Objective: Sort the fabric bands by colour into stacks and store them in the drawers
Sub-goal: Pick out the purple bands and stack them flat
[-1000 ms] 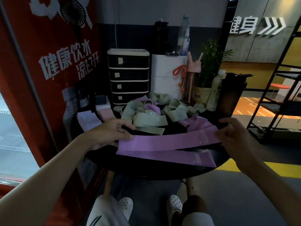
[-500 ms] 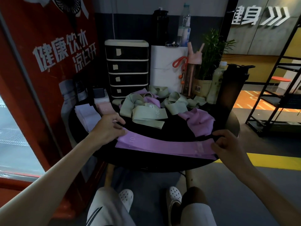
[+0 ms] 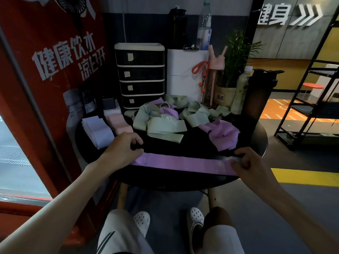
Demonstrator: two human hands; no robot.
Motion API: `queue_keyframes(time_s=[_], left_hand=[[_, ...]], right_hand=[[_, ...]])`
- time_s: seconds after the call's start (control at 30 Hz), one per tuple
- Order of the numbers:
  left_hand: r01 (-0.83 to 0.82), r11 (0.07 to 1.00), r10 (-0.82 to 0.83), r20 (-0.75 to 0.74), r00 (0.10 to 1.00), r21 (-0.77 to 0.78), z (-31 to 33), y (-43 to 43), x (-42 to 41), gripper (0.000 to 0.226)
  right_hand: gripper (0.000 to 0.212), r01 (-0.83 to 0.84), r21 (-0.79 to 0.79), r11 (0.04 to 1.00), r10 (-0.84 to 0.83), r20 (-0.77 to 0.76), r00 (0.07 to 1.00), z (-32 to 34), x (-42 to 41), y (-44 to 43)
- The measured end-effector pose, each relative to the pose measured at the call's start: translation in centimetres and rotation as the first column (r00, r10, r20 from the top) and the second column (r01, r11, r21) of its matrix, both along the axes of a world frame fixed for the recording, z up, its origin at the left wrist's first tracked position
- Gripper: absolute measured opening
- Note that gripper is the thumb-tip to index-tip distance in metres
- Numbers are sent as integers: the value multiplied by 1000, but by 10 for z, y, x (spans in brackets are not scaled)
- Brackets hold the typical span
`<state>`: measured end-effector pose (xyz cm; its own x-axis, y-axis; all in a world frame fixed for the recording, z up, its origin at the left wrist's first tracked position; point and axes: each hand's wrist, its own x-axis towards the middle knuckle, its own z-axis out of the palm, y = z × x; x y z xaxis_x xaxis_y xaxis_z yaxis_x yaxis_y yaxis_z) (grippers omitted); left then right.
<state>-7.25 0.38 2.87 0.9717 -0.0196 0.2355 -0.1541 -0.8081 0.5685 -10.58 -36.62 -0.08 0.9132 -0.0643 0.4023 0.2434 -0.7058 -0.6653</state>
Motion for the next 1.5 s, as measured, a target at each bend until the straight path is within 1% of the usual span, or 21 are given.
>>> queue_keyframes(time_s=[0.07,0.13,0.23,0.33,0.4,0.47,0.53,0.6,0.67,0.7,0.77,0.87,0.97,1.03,1.1,1.23,1.27,1.33,1.37,1.43,1.5], left_hand=[[37,994,-50,131,990,98,3,-10,-3,14],[138,985,-155,192,969,103,8,-30,-9,14],[281,956,-292,194,936,86,6,-63,-17,14],[354,930,-366,152,918,101,-8,-83,-18,11],[345,926,-364,118,924,153,-17,-87,-17,11],[321,928,-346,117,931,190,-20,-90,-16,12],[300,937,-328,153,932,180,-19,-95,-13,13],[271,950,-299,193,935,158,-18,-103,-9,14],[251,953,-283,198,938,171,-20,-109,-5,14],[243,951,-278,186,942,189,-23,-111,-4,14],[229,949,-268,168,949,219,-28,-113,-3,15],[225,952,-263,176,949,209,-31,-113,0,14],[231,955,-262,160,952,188,-31,-113,1,18],[234,954,-265,163,951,186,-33,-112,1,21],[237,954,-268,172,948,181,-34,-112,2,21],[239,952,-276,202,940,190,-36,-111,3,19],[239,952,-277,207,938,191,-36,-111,3,18],[239,953,-276,206,939,188,-36,-111,3,18],[239,953,-275,203,940,188,-35,-111,2,18],[239,952,-276,197,941,192,-35,-111,2,18],[251,947,-290,201,936,198,-34,-110,1,18]], right_hand=[[21,8,-71,997,-3,72,997,1,1,1],[19,13,-148,989,5,123,992,-2,3,1],[21,-8,-245,970,45,147,988,-12,8,-3],[24,-28,-293,956,54,82,995,-19,11,-8],[24,-32,-300,953,58,76,995,-21,14,-11],[23,-36,-298,954,60,71,996,-18,16,-11],[19,-51,-281,958,79,87,993,-6,22,-8],[13,-91,-248,964,128,135,983,13,32,-2],[8,-134,-236,962,176,170,969,34,48,9],[4,-147,-250,957,192,167,967,41,58,15],[8,-157,-287,945,200,128,971,50,85,25],[18,-112,-380,918,140,47,989,52,124,36],[21,-57,-515,855,29,-62,998,47,148,44],[21,-33,-569,821,-40,-116,992,40,159,45],[25,-8,-600,800,-91,-133,987,33,167,43],[48,49,-532,845,-123,-105,987,26,177,40],[48,67,-521,851,-131,-87,988,26,177,40],[38,99,-464,880,-135,-45,990,30,175,41],[37,101,-410,907,-126,-36,991,34,173,42],[44,70,-278,958,-77,-14,997,46,166,43],[41,-8,-97,995,9,9,1000,65,158,44]])
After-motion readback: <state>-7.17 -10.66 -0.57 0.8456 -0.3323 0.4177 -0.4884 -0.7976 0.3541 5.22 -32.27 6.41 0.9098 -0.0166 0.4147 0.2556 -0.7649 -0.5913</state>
